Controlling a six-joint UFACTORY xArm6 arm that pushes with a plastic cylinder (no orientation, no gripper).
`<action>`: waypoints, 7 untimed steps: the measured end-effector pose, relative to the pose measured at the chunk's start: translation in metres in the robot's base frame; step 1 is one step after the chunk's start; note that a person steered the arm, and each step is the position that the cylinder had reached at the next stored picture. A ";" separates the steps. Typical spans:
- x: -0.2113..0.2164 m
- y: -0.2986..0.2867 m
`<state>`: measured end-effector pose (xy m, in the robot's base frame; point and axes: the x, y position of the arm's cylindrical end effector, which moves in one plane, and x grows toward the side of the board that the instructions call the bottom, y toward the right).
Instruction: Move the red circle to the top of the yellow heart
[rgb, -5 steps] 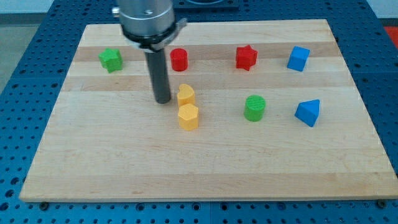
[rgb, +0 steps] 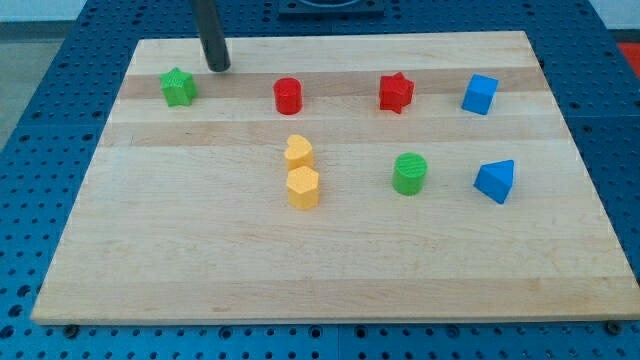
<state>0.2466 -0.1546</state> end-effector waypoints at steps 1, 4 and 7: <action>0.018 0.051; 0.070 0.090; 0.112 0.095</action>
<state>0.3590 -0.0593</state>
